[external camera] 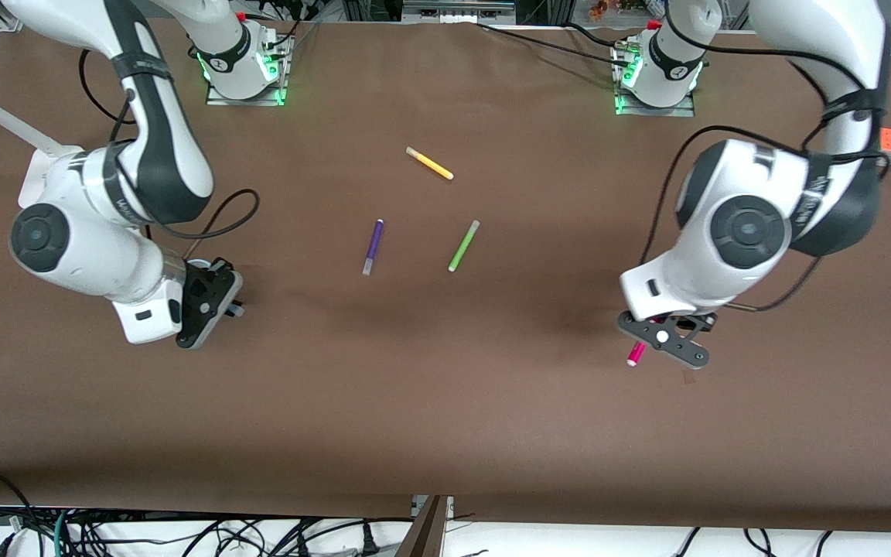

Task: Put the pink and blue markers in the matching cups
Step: 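Carry the pink marker to the pink cup while the right gripper carries blue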

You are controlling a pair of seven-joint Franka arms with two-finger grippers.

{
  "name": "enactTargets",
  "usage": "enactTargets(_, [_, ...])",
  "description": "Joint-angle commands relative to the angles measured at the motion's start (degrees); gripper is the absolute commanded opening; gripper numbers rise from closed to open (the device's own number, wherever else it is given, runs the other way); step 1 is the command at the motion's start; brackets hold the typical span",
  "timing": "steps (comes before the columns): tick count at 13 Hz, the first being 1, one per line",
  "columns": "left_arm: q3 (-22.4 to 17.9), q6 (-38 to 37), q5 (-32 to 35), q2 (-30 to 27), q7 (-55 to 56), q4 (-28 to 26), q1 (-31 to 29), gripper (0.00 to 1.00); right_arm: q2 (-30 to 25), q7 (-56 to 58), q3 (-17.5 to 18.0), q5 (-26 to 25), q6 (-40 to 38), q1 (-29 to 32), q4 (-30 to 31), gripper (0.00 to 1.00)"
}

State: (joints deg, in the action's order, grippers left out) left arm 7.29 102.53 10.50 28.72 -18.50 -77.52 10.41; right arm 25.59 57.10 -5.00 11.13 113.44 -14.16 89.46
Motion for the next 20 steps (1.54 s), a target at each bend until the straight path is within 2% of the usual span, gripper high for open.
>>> enactTargets(1, [0.4,-0.4,0.3,-3.0,-19.0,-2.8,-1.4,0.00,-0.5,7.8,0.2,3.7,-0.9,1.8,0.6,0.00])
enactTargets(4, [0.9,-0.1,-2.0,-2.9,-35.9,-5.1,-3.5,0.00,0.4,20.2,0.3,8.3,-1.0,4.1,0.9,0.00])
enactTargets(7, [0.9,0.9,-13.6,-3.0,-49.7,-10.7,-8.5,0.00,0.5,25.8,0.3,13.4,-2.6,6.5,1.8,0.00])
enactTargets(10, [0.9,5.7,-25.4,-3.0,-68.8,-16.5,-15.0,0.00,0.7,32.3,0.3,17.3,-6.3,8.4,1.9,0.00])
enactTargets(12, [0.9,6.1,-27.7,-3.0,-73.2,-18.4,-16.1,0.00,0.9,38.2,0.3,20.5,-8.2,10.4,2.6,0.00])
enactTargets(15, [0.9,12.2,-34.7,-4.0,-81.3,-25.6,-17.6,0.00,1.1,46.8,0.3,23.8,-9.5,12.9,4.3,0.00])
enactTargets(17, [0.9,13.7,-40.2,-4.1,-87.6,-28.9,-18.2,0.00,1.7,51.3,0.3,27.1,-11.9,14.0,4.7,0.00])
enactTargets(20, [0.9,14.7,-43.8,-4.2,-94.9,-31.8,-21.4,0.00,1.9,54.1,0.2,28.0,-13.2,14.7,5.8,0.00])
